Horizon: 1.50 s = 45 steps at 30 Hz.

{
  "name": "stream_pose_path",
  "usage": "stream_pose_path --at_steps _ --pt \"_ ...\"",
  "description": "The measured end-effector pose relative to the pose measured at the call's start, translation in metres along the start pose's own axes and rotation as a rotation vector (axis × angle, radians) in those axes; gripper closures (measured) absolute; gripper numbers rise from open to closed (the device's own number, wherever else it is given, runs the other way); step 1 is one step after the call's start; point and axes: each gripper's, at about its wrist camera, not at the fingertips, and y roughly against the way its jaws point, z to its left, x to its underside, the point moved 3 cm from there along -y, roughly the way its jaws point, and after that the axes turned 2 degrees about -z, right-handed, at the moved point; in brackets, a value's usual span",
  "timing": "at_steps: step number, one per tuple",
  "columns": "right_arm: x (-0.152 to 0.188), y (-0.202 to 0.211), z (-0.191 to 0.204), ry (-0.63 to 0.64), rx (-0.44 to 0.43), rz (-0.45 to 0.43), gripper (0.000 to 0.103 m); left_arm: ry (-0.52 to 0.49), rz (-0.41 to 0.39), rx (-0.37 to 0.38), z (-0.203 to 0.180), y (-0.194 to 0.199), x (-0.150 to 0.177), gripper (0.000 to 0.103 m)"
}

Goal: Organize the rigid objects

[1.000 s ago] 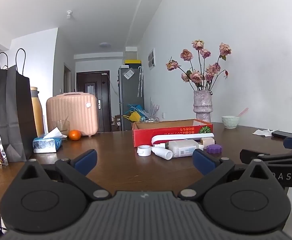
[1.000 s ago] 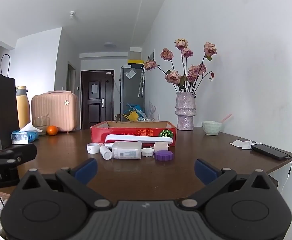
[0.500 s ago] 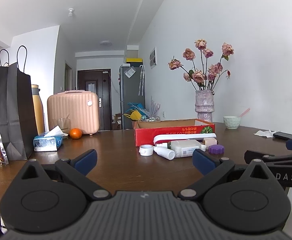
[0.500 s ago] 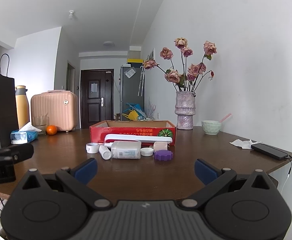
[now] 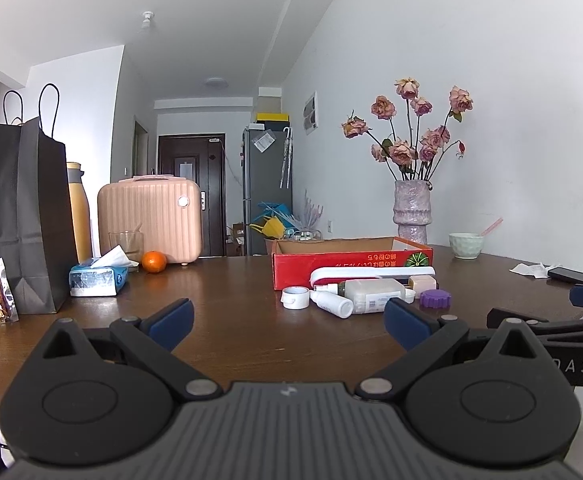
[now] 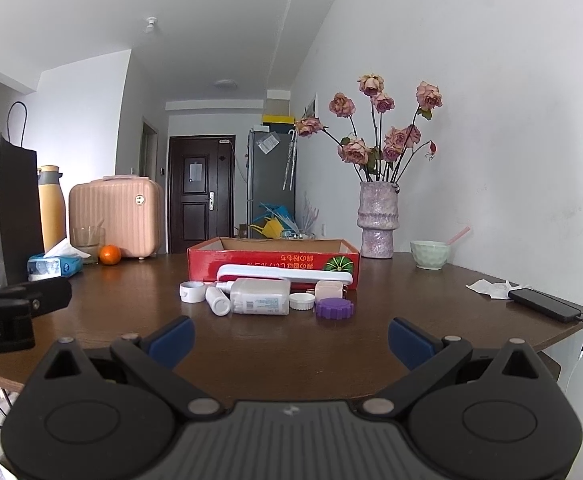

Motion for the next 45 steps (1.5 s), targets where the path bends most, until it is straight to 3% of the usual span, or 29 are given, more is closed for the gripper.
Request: stream_pose_path --at_steps 45 --pt "-0.0003 0.0057 0.0027 0.014 0.008 -0.022 0.0 -0.006 -0.006 0.003 0.0 0.0017 0.0012 0.0"
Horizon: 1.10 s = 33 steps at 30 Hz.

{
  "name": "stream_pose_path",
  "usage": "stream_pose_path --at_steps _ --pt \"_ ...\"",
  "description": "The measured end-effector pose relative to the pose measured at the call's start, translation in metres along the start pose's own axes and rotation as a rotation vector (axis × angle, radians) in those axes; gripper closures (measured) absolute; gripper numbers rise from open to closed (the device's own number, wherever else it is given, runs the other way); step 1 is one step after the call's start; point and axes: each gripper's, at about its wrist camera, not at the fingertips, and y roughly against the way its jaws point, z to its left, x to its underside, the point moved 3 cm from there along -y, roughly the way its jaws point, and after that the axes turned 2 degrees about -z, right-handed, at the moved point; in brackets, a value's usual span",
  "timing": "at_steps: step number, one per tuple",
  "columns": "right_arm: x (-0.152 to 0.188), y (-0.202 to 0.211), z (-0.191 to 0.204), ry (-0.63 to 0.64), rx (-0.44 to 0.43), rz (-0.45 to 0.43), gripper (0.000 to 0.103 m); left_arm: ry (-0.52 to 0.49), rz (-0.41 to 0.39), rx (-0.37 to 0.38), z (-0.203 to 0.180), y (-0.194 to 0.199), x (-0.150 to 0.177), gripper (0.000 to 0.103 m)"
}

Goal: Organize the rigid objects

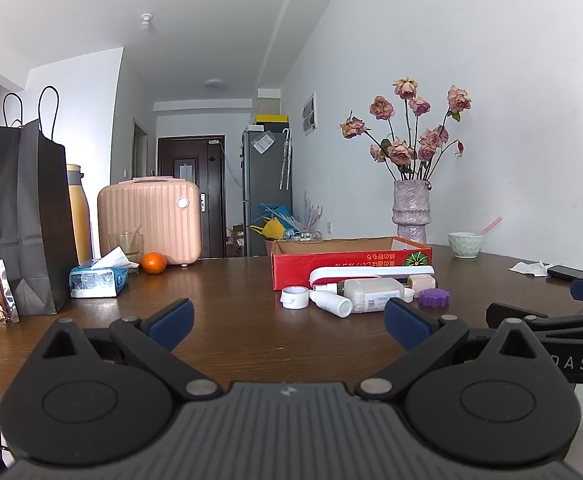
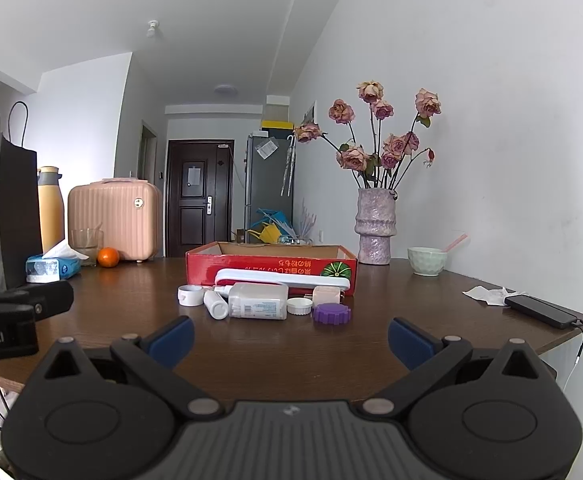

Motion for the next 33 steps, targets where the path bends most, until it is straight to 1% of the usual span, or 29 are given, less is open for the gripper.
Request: stream_pose_path --at_steps 7,11,14,17,20,22,24,26,27,29,31,32,33 --pt "0.001 0.0 0.001 0.004 -0.004 0.001 0.0 0.001 0.004 0.0 0.0 0.0 0.001 0.0" --pt "0.004 -0.003 0.0 0.007 -0.002 0.004 0.0 -0.005 0.019 0.011 0.0 -0.005 0.007 0.0" --pt "0.007 -0.012 -0.004 0.014 0.013 -0.009 0.0 -0.014 0.047 -0.013 0.002 -0.02 0.013 0.0" --pt "0.008 -0.032 -0.012 -0.01 0.028 0.011 0.0 -0.029 0.084 -0.01 0.002 -0.042 0.017 0.0" --pt "0.008 -0.057 -0.023 -0.051 0.051 0.043 0.0 -0.052 0.064 -0.035 0.001 -0.061 0.02 0.0" --pt "0.009 -0.078 -0.029 -0.058 0.057 0.085 0.0 -0.097 0.08 -0.044 -0.003 -0.077 0.02 0.0" --pt "0.008 -0.099 -0.035 -0.062 0.044 0.129 0.0 -0.097 0.114 -0.022 -0.006 -0.094 0.019 0.0" --pt "0.006 -0.119 -0.043 -0.075 0.039 0.15 0.0 -0.074 0.144 0.006 -0.006 -0.112 0.016 0.0" --pt "0.004 -0.129 -0.045 -0.068 0.024 0.159 0.0 -0.061 0.152 0.016 -0.005 -0.119 0.014 0.0" --pt "0.002 -0.15 -0.046 -0.035 -0.048 0.17 0.0 -0.025 0.186 0.029 -0.004 -0.136 0.01 0.0" --pt "0.001 -0.169 -0.05 -0.044 -0.146 0.227 0.0 0.029 0.234 0.061 -0.003 -0.154 0.008 0.0" --pt "0.001 -0.175 -0.052 -0.053 -0.191 0.255 0.0 0.039 0.264 0.084 -0.004 -0.162 0.008 0.0" --pt "0.001 -0.182 -0.055 -0.062 -0.209 0.271 0.0 0.035 0.295 0.11 -0.005 -0.171 0.007 0.0"
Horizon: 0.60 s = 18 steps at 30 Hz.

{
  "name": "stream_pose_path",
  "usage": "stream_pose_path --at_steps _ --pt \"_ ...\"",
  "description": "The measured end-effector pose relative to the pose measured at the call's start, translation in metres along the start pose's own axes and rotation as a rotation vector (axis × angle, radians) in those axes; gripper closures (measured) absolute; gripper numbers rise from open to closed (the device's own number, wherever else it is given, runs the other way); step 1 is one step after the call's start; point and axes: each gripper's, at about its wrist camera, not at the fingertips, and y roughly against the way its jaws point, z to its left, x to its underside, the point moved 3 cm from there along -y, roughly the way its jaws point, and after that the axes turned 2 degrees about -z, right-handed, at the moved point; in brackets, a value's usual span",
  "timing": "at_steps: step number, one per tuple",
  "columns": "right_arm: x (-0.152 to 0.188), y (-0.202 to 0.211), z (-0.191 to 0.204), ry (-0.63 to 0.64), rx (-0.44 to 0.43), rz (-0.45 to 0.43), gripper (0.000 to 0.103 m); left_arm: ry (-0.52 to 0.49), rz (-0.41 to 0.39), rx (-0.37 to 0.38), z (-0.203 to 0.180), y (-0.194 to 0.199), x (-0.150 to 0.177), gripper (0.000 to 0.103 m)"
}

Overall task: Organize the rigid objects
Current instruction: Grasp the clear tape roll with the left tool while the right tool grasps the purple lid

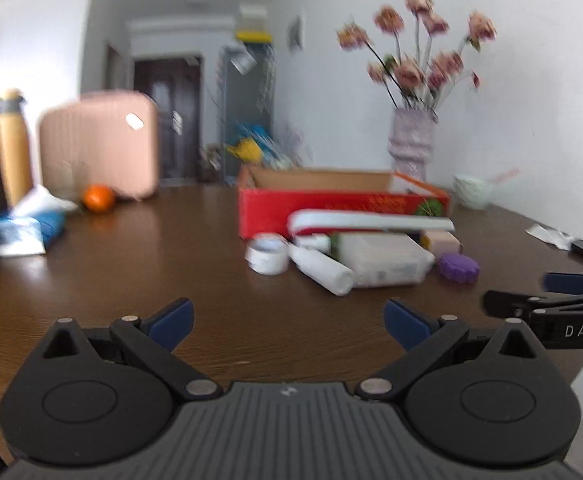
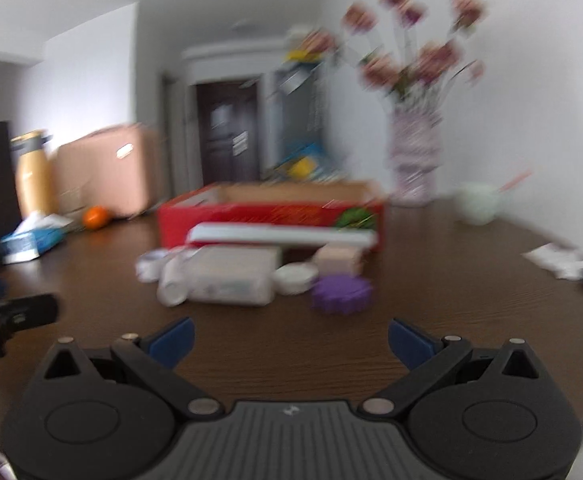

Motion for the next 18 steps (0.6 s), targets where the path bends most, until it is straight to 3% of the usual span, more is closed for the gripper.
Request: stream_pose_path --at_steps 2,8,11,14,17,18 --pt "-0.005 -0.009 -0.007 -0.004 -0.013 0.015 0.0 -0.021 0.055 0.008 -0.003 -0.015 -0.006 0.0" --pt "-0.018 -0.04 -0.019 0.086 0.057 0.075 0.0 -0.035 0.091 0.033 0.004 -0.065 -0.037 0.0" --pt "-0.025 -0.06 -0.03 0.091 0.062 0.117 0.004 0.03 0.15 0.036 0.02 -0.098 -0.051 0.012" --pt "-0.03 -0.08 -0.038 0.079 0.083 0.163 0.017 0.089 0.236 0.035 0.035 -0.132 -0.056 0.022" --pt "-0.035 -0.094 -0.048 0.04 0.082 0.192 0.021 0.136 0.293 0.015 0.049 -0.159 -0.058 0.021" --pt "-0.036 -0.098 -0.05 0.036 0.077 0.197 0.027 0.135 0.309 0.007 0.051 -0.168 -0.059 0.021"
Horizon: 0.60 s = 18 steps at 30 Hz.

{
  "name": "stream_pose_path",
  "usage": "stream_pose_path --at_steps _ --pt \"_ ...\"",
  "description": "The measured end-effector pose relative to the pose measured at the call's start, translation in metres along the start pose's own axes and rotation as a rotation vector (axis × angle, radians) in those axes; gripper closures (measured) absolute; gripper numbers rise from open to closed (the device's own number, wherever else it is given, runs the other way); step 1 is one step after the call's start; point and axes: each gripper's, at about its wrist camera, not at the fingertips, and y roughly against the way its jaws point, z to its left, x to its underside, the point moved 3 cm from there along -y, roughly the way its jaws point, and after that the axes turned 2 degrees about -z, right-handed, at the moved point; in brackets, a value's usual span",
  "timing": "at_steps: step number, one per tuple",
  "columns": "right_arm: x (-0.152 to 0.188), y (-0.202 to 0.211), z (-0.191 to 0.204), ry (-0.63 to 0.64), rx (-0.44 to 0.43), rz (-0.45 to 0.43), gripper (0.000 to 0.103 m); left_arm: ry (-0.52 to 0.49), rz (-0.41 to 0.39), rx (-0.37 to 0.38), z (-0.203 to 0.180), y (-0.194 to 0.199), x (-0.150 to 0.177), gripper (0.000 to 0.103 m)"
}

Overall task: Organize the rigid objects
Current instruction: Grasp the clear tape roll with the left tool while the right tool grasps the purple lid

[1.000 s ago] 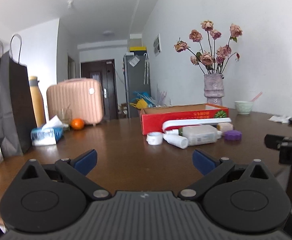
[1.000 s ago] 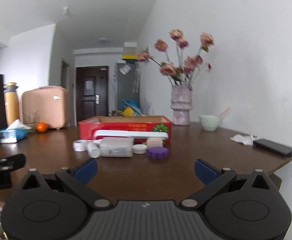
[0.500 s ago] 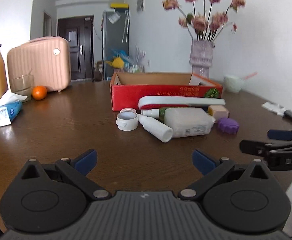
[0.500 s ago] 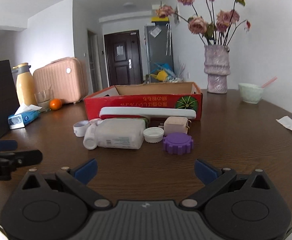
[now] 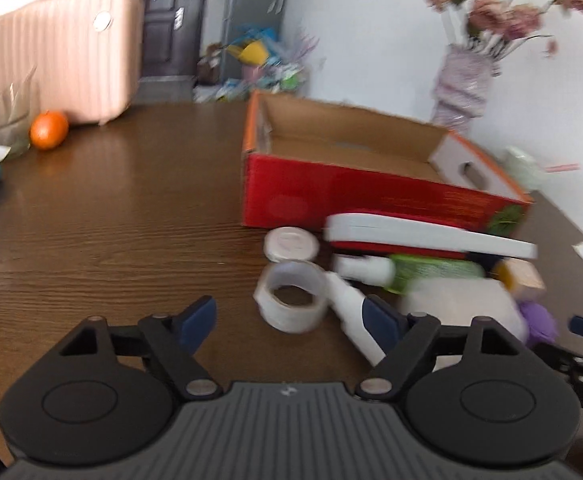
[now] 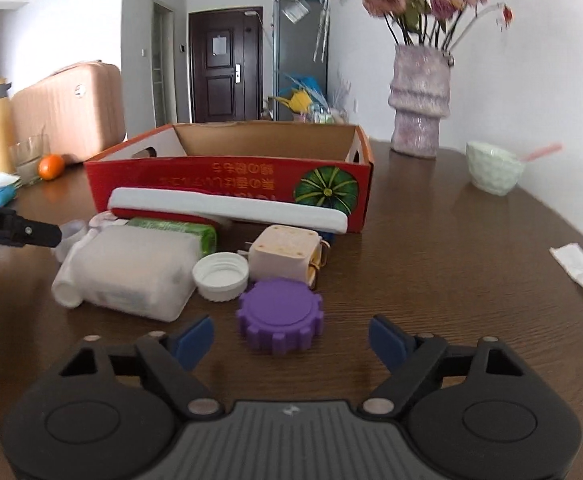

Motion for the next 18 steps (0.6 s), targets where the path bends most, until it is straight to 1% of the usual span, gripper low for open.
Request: stream_pose_path --at_steps 2,4,6,7,8,10,13,16,18 --pt "-0.003 -0.006 -0.001 0.003 -0.01 0.019 0.032 -0.015 0.009 -0.007 0.002 -0.012 -0.004 0.022" --pt "-0.005 -0.012 -0.002 0.0 -0.028 0.033 0.042 -0.029 0.012 -0.011 0.002 -0.02 -0.006 0.029" --pt "-0.006 -0.016 -0.001 -0.001 -0.037 0.045 0.048 -0.037 0.02 -0.012 0.002 -0.026 -0.008 0.043" --pt "-0.007 -0.017 0.0 0.006 -0.032 0.045 0.051 -0.042 0.024 -0.017 0.002 -0.028 -0.007 0.047" --pt "-0.007 -0.017 0.002 0.016 -0.028 0.043 0.051 -0.047 0.028 -0.022 0.001 -0.03 -0.006 0.055" --pt "-0.007 -0.018 0.003 0.022 -0.026 0.043 0.051 -0.072 0.017 -0.025 -0.002 -0.03 -0.004 0.057" --pt "-0.007 -0.016 0.004 0.025 -0.018 0.046 0.051 -0.055 0.011 -0.007 -0.002 -0.025 -0.005 0.058" --pt "-0.007 -0.006 0.006 0.033 -0.006 0.032 0.051 -0.056 -0.031 -0.017 0.001 -0.008 -0.006 0.058" --pt "-0.005 0.003 0.005 0.033 -0.002 0.017 0.051 -0.043 -0.057 -0.007 0.002 0.006 -0.005 0.058"
